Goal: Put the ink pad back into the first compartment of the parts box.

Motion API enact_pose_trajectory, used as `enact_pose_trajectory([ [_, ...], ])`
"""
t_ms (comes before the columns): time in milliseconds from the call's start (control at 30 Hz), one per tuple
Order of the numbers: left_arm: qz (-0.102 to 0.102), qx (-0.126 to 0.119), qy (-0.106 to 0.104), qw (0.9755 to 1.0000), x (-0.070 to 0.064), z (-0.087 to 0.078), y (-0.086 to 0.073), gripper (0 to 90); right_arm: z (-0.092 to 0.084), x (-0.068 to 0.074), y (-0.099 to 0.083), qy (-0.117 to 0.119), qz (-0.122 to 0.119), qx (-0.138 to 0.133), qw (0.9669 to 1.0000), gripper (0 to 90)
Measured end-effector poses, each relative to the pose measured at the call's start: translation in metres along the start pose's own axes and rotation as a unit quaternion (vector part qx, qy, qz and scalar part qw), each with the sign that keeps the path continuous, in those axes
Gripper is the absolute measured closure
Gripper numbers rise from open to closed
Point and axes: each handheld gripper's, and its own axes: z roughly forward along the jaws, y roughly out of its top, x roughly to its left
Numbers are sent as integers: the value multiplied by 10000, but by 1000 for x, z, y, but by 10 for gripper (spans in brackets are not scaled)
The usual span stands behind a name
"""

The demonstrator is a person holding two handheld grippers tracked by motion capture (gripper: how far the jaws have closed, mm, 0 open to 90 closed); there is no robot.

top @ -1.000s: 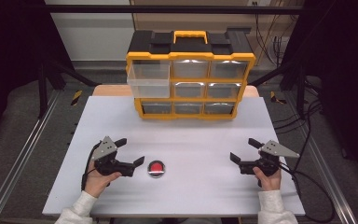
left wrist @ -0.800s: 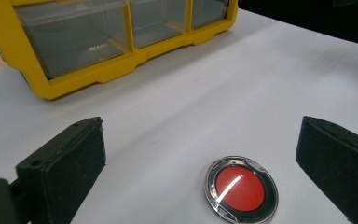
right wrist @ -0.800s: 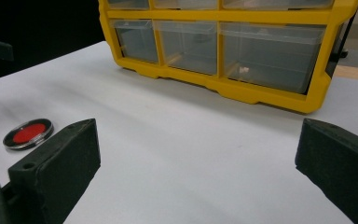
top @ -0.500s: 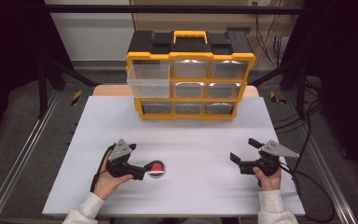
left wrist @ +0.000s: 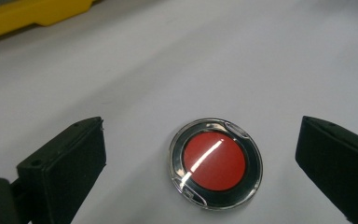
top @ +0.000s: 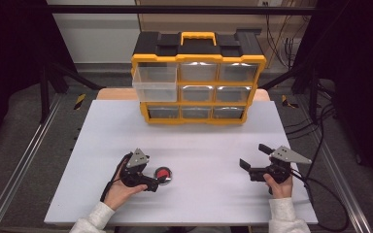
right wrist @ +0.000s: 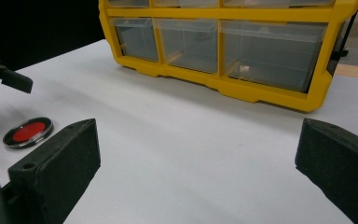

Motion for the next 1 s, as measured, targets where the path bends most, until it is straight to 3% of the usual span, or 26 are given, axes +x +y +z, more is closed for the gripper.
enact_pose_trajectory([
  [167, -70, 287, -30, 9996, -3, 9, -2, 39, 0, 0, 0, 2, 4, 8, 10000, 4],
  [400, -65, 503, -38, 9987, -9, 19, -1, 65, 1, 0, 0, 1, -4, 16, 10000, 4],
  [767, -25, 730, 16, 9973, -13, 28, -2, 168, 0, 0, 0, -8, 3, 36, 10000, 4],
  [1000, 52, 750, 126, 9971, -14, 29, -1, 239, 0, 0, 0, -12, 0, 28, 10000, 4],
])
